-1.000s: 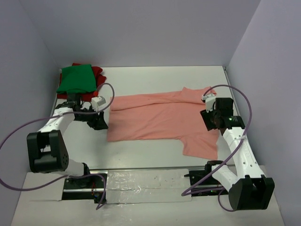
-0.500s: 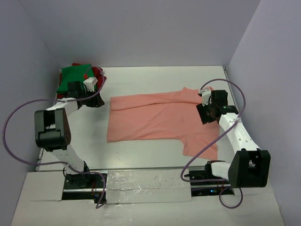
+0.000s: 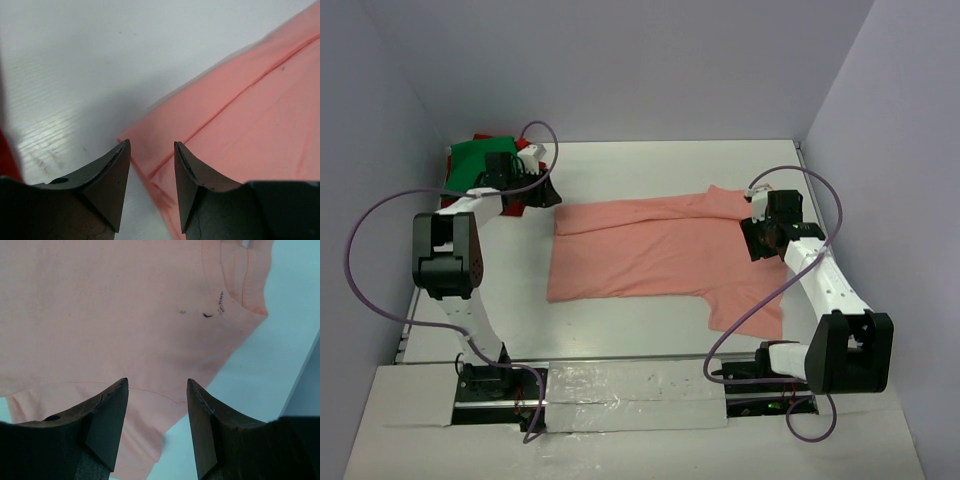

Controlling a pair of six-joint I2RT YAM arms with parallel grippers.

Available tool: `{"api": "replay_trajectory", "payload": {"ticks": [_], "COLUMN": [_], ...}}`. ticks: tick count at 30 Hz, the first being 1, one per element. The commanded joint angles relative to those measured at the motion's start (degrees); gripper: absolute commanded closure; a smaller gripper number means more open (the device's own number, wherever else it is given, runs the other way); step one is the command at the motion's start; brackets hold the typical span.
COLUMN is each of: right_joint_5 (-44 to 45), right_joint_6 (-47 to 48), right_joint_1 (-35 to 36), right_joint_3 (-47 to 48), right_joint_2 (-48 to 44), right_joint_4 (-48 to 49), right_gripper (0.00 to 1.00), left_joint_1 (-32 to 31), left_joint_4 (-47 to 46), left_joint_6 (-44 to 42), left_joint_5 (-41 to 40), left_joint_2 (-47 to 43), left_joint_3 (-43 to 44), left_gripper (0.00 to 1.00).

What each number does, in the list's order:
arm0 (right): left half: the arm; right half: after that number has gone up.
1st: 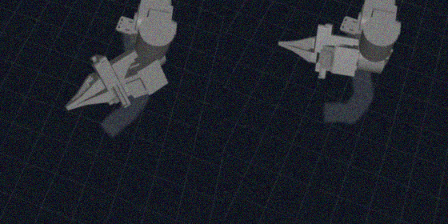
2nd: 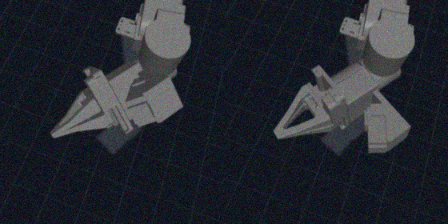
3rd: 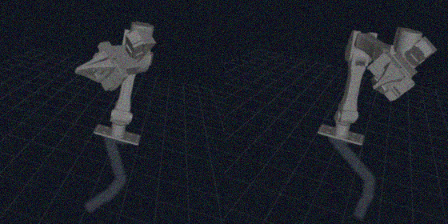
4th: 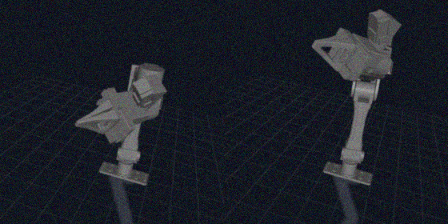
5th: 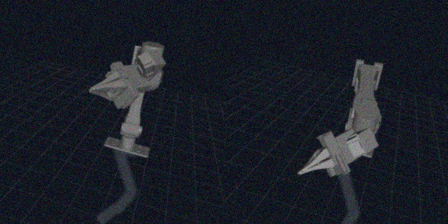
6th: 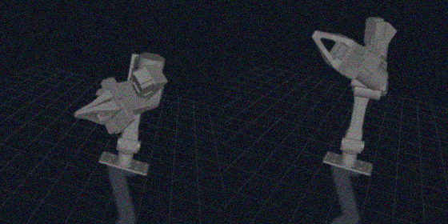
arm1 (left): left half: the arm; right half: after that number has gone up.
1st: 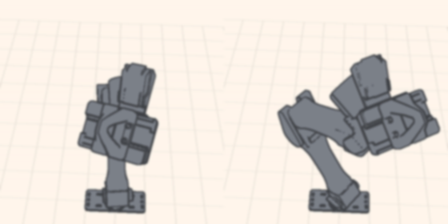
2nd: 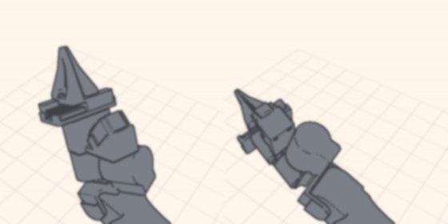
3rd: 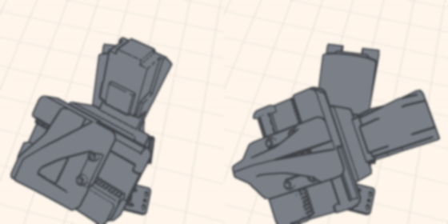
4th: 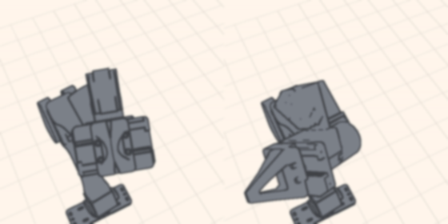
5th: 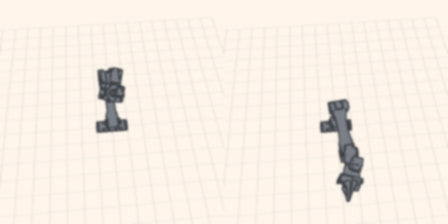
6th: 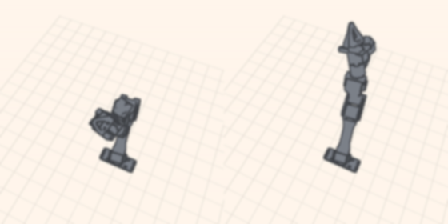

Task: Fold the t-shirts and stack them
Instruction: Fold the flattened tshirt in 1/3 of the way

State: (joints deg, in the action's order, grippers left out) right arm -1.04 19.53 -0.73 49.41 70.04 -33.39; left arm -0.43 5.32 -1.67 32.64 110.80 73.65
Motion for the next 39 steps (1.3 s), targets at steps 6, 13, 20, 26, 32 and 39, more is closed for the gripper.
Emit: {"api": "replay_trajectory", "payload": {"ticks": [6,13,20,26,32,39], "right_joint_5": [2.1,2.1,1.9,2.0,1.7,1.7], "right_joint_6": [-0.9,-0.9,-1.1,-0.8,-0.8,-0.8], "right_joint_1": [0.5,0.5,0.4,0.5,0.5,0.5], "right_joint_3": [0.8,0.6,0.6,0.2,0.2,0.2], "right_joint_2": [-0.4,-0.4,-0.2,-0.6,-0.1,-0.4], "right_joint_4": [2.4,2.2,1.9,2.1,1.8,1.8], "right_gripper": [0.43,0.43,0.43,0.43,0.43,0.43], "left_joint_1": [-2.5,-2.4,-2.2,-2.2,-2.2,-2.2], "left_joint_4": [6.2,7.7,7.8,8.9,7.9,7.9], "left_joint_6": [-1.0,-1.9,-2.8,-3.4,-2.9,-3.3], "left_joint_5": [1.5,-0.4,0.1,-0.3,-1.3,-1.2], "left_joint_2": [4.1,2.5,0.6,0.4,-0.9,-2.3], "left_joint_3": [4.0,1.5,-0.9,-1.1,-1.9,-2.7], "left_gripper": [0.51,0.52,0.52,0.53,0.84,1.0]}}
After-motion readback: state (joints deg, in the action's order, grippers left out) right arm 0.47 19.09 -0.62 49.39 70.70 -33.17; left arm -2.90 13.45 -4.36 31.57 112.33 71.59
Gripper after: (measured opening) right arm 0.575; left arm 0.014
